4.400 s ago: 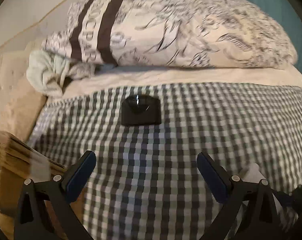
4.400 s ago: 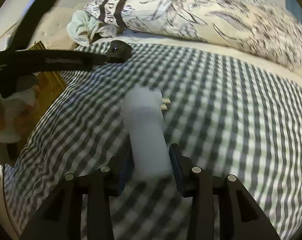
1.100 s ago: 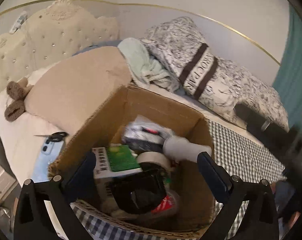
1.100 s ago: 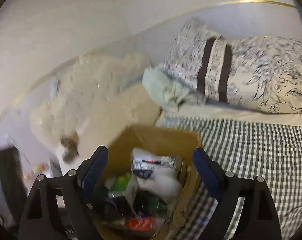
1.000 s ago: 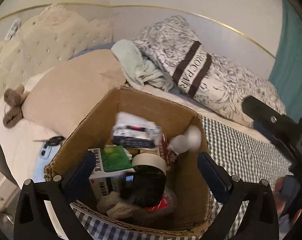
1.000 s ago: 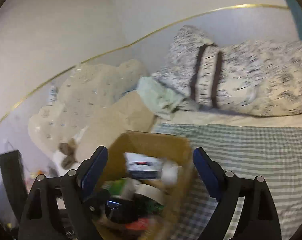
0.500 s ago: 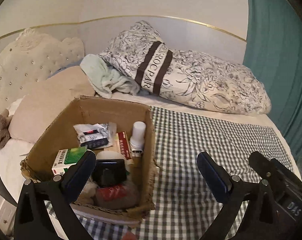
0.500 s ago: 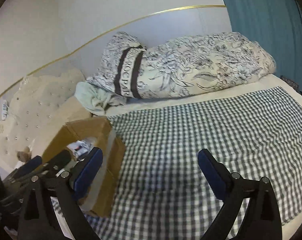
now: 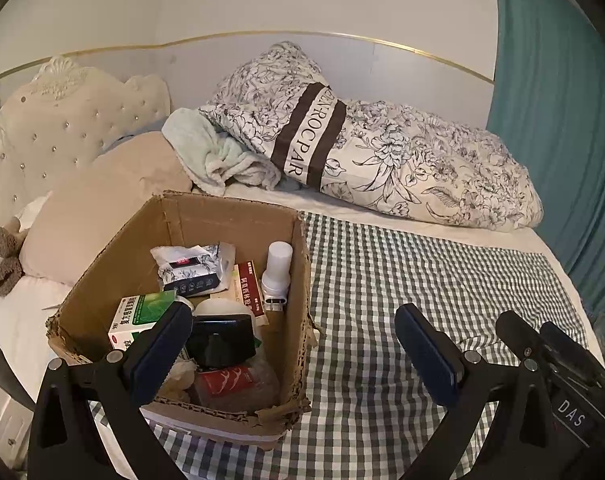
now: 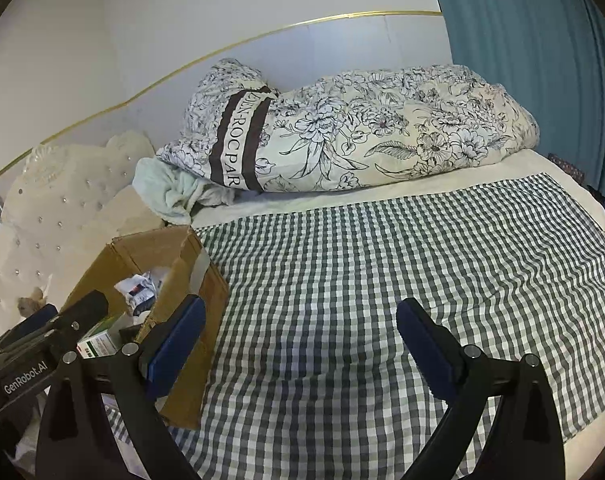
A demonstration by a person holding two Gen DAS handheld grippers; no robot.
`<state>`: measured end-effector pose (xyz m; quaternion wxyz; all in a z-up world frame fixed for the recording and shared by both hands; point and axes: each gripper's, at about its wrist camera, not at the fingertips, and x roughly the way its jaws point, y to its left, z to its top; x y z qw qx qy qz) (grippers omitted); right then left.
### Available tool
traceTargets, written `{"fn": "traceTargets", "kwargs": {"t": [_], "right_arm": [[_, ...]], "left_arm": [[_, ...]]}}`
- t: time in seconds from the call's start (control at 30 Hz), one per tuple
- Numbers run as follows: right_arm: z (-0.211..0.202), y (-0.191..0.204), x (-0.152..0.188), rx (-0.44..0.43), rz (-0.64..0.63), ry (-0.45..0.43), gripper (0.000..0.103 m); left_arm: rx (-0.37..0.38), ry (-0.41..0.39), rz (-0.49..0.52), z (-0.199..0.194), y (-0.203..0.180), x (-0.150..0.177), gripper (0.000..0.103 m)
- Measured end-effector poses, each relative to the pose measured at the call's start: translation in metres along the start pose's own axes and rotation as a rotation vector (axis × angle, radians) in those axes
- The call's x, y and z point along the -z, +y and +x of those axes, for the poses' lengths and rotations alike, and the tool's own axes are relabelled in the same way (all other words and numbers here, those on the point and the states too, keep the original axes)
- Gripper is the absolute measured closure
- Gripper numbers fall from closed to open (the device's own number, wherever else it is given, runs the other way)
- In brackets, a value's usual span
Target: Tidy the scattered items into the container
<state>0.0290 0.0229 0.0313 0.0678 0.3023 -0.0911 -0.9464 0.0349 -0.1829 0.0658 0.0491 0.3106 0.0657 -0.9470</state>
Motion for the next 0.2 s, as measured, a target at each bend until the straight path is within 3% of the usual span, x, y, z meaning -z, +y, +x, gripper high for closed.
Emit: {"fn": "traceTargets", "kwargs": {"t": [0.2], "right_arm": [[0.0025, -0.0032, 0.002, 0.014, 0.0, 0.01, 0.006]], "left_arm": [[-0.051, 0.02, -0.006, 0.0029, -0.0009, 0.0031, 0.0]]}}
